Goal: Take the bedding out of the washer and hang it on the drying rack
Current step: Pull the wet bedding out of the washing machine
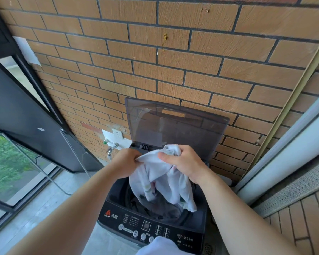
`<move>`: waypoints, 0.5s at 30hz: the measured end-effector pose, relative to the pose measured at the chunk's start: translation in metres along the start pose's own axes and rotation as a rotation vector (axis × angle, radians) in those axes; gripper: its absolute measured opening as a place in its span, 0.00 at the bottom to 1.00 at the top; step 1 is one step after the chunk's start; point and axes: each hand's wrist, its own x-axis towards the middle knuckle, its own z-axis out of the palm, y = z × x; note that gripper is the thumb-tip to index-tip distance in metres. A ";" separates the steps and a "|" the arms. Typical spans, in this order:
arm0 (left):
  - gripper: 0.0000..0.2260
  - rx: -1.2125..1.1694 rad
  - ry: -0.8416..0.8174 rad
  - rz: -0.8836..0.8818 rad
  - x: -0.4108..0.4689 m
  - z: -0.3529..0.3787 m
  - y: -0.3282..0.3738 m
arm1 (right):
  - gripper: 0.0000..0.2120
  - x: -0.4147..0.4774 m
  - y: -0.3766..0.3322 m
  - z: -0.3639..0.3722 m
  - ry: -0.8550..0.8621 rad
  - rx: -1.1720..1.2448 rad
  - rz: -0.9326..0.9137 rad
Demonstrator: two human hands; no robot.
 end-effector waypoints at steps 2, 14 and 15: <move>0.10 -0.031 0.025 -0.071 0.000 0.008 -0.004 | 0.16 0.000 0.000 0.002 0.041 0.136 -0.014; 0.16 -0.405 0.054 0.051 -0.008 -0.018 0.031 | 0.19 0.000 0.008 0.011 -0.284 -0.380 0.117; 0.19 -0.414 0.021 0.072 -0.010 -0.019 0.030 | 0.16 0.000 0.008 0.011 -0.221 -0.379 0.101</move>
